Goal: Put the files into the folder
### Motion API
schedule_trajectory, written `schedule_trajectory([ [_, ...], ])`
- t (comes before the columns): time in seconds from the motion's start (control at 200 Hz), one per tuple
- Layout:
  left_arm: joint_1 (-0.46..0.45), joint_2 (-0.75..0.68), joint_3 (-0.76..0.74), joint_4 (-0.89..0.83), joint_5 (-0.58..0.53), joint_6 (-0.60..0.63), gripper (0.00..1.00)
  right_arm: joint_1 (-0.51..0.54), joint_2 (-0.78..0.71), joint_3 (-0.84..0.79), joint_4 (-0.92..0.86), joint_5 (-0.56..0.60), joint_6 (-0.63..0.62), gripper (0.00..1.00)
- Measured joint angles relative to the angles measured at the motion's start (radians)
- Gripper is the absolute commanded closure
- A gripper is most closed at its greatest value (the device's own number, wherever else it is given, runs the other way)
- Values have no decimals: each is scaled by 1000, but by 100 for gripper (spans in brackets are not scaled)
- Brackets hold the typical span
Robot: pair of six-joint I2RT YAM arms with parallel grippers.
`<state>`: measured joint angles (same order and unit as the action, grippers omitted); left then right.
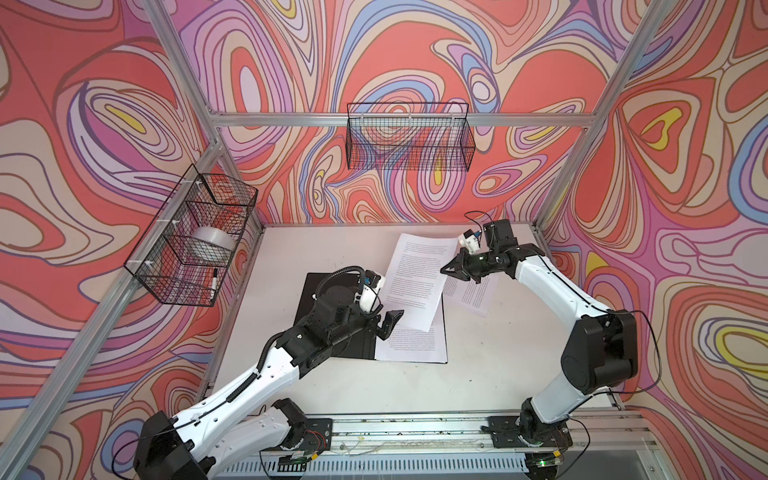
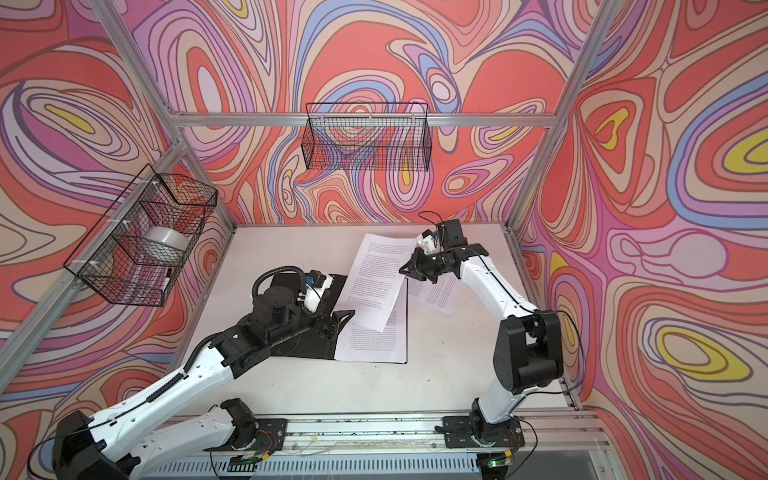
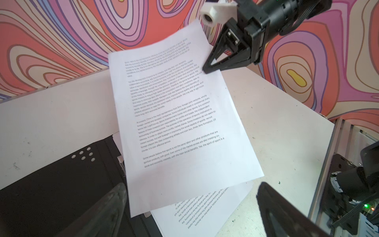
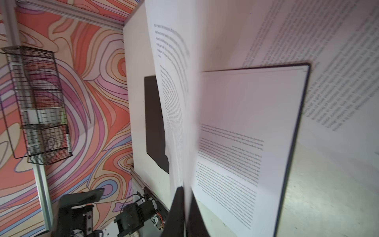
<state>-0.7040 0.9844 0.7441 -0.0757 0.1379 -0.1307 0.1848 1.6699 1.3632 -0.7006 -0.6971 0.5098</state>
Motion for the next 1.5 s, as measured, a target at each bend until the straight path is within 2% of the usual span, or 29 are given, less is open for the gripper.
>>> schedule_trajectory([
  [0.21,0,0,0,-2,0,0,0,-15,106,-41,-144,184,-194,100],
  [0.366,0,1,0,-2,0,0,0,10,163,-39,-183,280,-262,100],
  [0.526,0,5,0,-3,0,0,0,85,190,-15,-203,346,-308,100],
  [0.721,0,5,0,-3,0,0,0,136,212,47,-204,354,-337,100],
  [1.497,0,5,0,-3,13,0,0,190,308,135,-209,357,-363,100],
])
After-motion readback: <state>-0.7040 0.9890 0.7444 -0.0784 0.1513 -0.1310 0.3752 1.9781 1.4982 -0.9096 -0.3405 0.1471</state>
